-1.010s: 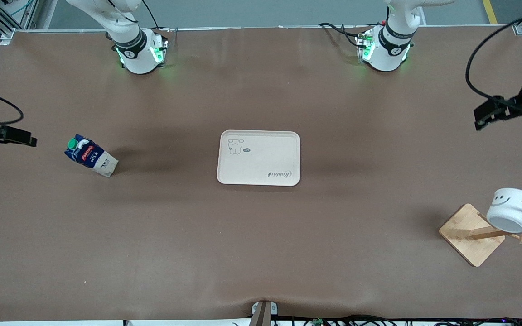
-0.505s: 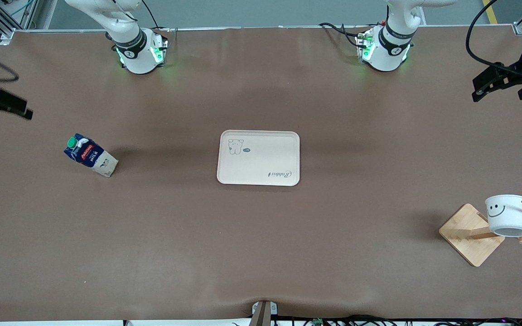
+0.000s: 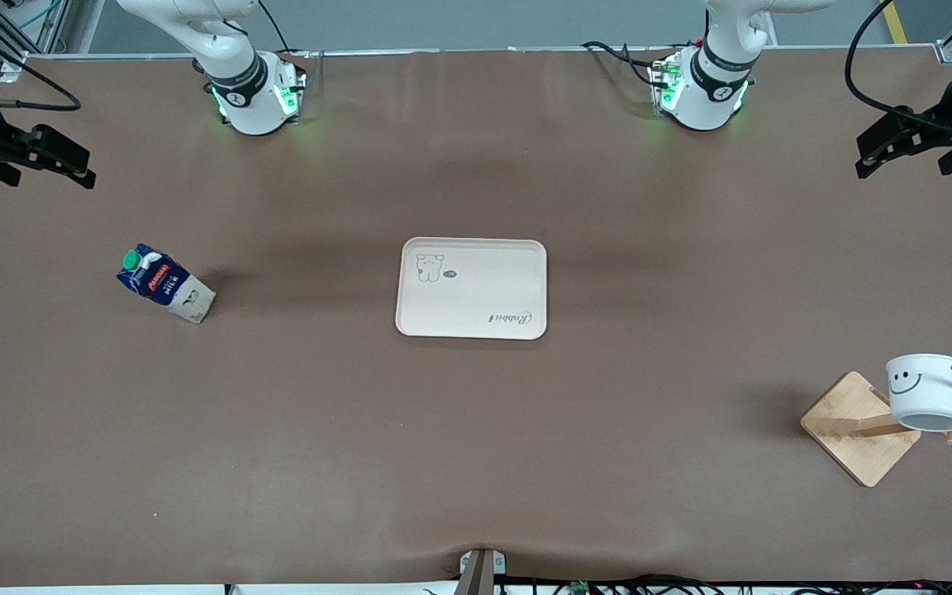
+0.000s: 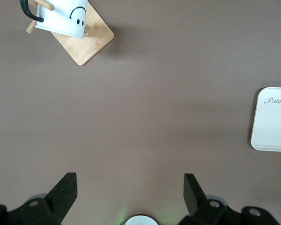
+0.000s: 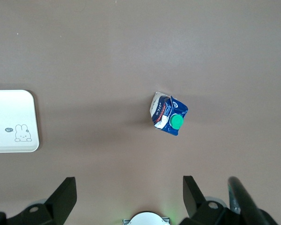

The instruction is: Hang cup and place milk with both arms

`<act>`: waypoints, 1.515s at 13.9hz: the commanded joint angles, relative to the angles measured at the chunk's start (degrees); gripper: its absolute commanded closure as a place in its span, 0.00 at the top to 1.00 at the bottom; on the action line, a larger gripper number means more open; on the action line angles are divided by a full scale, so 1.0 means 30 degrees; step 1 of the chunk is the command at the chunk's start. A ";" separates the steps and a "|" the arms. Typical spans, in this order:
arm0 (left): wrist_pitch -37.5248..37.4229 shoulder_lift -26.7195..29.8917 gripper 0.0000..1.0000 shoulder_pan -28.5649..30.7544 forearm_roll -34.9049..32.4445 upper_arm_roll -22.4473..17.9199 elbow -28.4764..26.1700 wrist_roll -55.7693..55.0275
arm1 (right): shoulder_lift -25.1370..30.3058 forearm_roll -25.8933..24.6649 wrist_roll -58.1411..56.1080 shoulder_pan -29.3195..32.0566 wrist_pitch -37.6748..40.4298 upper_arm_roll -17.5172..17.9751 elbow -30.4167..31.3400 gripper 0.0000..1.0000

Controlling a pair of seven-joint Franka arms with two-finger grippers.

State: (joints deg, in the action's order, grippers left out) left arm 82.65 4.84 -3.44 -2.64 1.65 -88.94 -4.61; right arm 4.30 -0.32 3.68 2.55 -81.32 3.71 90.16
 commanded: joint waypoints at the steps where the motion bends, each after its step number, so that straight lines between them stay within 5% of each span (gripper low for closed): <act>1: 0.0398 0.0028 1.00 -0.0142 0.0323 -0.0051 -0.0264 -0.0308 | 0.0441 -0.0098 0.0091 0.0147 -0.0285 -0.0036 0.0473 1.00; 21: 0.0809 -0.0061 1.00 0.0063 0.1408 0.0242 -0.0763 -0.0513 | 0.0324 0.0019 0.0091 0.0996 -0.0314 -0.0066 0.0502 1.00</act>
State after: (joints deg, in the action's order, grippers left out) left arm 85.29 4.15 -3.46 0.42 2.59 -91.37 -6.48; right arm 4.31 -0.32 3.68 4.19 -81.71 3.02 90.67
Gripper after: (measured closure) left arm 0.000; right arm 0.000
